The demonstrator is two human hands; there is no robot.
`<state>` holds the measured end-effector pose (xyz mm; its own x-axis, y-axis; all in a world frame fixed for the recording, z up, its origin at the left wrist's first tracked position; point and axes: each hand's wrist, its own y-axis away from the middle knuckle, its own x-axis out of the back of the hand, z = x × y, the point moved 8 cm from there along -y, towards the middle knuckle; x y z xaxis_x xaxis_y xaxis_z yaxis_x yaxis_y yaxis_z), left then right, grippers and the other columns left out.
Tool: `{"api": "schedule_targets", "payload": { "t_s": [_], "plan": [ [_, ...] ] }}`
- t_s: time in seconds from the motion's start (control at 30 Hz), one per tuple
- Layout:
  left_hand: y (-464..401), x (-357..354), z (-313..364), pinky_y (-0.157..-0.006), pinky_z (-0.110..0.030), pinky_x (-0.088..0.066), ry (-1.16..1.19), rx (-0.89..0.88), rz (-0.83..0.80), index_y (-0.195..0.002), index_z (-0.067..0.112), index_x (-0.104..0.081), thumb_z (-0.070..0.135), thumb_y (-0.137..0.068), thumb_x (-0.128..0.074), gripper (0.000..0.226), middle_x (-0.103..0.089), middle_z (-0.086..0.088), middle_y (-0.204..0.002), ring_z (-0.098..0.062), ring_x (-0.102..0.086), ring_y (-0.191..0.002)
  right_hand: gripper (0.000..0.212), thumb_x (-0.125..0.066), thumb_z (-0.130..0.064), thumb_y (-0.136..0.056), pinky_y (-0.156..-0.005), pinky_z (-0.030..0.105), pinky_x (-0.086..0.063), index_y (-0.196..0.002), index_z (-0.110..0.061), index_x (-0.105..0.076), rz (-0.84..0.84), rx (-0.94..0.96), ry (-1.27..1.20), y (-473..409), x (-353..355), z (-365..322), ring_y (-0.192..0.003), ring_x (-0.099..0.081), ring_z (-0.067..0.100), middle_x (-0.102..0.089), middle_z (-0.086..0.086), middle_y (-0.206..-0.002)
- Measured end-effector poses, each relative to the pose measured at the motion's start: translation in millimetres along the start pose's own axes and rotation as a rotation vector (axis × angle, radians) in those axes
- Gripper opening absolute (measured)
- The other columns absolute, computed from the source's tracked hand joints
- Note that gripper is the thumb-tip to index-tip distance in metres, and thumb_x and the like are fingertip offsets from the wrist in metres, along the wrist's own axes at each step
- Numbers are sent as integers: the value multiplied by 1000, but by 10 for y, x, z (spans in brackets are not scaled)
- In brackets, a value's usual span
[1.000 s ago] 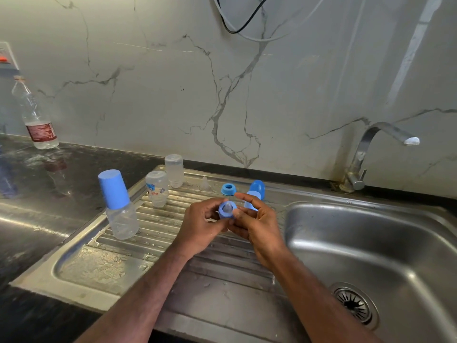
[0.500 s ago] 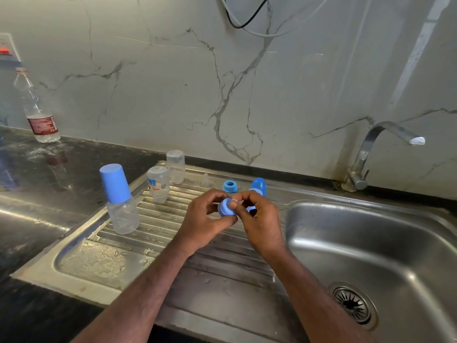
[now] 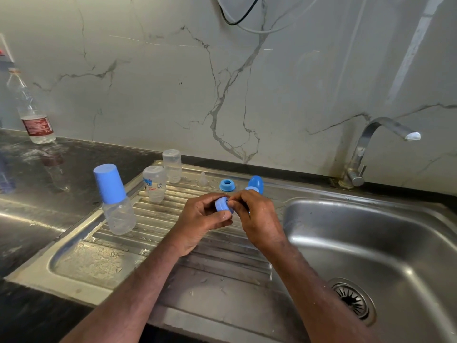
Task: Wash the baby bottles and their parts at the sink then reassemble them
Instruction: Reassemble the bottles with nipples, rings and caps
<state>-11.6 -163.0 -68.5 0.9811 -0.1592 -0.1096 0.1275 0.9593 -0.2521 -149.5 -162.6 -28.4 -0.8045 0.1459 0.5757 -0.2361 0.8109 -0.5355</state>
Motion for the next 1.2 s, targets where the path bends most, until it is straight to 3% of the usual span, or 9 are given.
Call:
{"api": "schedule_targets", "payload": {
  "t_s": [0.13, 0.43, 0.53, 0.63, 0.77, 0.9, 1.03, 1.13, 1.2],
  "plan": [
    [0, -1, -16, -92, -46, -58, 21, 29, -13, -122, 8, -68, -1, -88, -70, 35, -70, -19, -116, -35, -68, -111, 9, -60, -17, -101, -69, 9, -45, -100, -15, -69, 27, 72, 30, 30, 6, -42, -79, -57, 2, -62, -7, -88],
    [18, -54, -42, -98, -48, -54, 136, 84, -129, -129, 2, -63, 8, -86, -70, 44, -64, -26, -125, -38, -64, -119, 9, -68, -12, -95, -75, 20, -58, -94, -11, -77, 45, -226, -402, 33, 57, 226, -83, -70, 12, -75, -3, -87],
    [24, -58, -48, -94, -48, -56, 174, 101, -120, -125, 4, -66, 13, -86, -72, 40, -64, -26, -124, -35, -65, -115, 9, -69, -14, -95, -75, 22, -58, -96, -13, -78, 67, -166, -318, 40, 83, 172, -80, -69, 10, -74, -5, -85],
    [25, -29, -57, -88, -44, -59, 145, 111, -90, -121, 4, -67, 14, -90, -72, 33, -68, -20, -116, -27, -68, -103, 10, -68, -17, -96, -74, 19, -57, -102, -18, -77, 60, 5, -54, 56, 85, -7, -81, -68, 7, -74, -6, -89],
    [23, 1, -62, -87, -43, -59, 126, 113, -53, -122, 3, -65, 15, -87, -67, 36, -68, -22, -116, -29, -66, -102, 13, -68, -4, -93, -72, 22, -55, -100, -12, -75, 94, 229, 188, 102, 92, -222, -79, -67, 12, -73, 0, -89],
    [47, -53, -72, -87, -43, -59, 169, 145, -132, -122, 5, -66, 14, -92, -68, 31, -68, -19, -114, -26, -67, -104, 9, -68, -12, -96, -74, 18, -55, -100, -18, -73, 80, 54, -131, 85, 103, -61, -86, -68, 9, -73, -7, -94],
    [65, -72, -144, -74, -43, -61, 248, 245, -147, -121, 1, -67, 20, -90, -64, 36, -65, -20, -106, -24, -64, -85, 25, -70, -14, -94, -84, 24, -57, -118, -21, -71, -114, 12, -252, 84, 8, 49, -99, -67, 10, -70, -9, -112],
    [87, -109, -167, -58, -37, -57, 227, 282, -152, -118, 0, -65, 28, -98, -56, 36, -64, -17, -90, -19, -56, -67, 26, -73, -7, -91, -85, 18, -55, -115, -14, -76, -190, 19, -267, 94, -13, 37, -100, -68, 4, -74, -10, -107],
    [102, -129, -151, -51, -32, -53, 194, 284, -142, -120, 0, -62, 35, -98, -50, 43, -63, -15, -86, -19, -55, -65, 24, -77, -7, -87, -81, 15, -54, -109, -13, -78, -142, -47, -281, 78, 12, 75, -92, -70, 1, -75, -11, -98]
  ]
}}
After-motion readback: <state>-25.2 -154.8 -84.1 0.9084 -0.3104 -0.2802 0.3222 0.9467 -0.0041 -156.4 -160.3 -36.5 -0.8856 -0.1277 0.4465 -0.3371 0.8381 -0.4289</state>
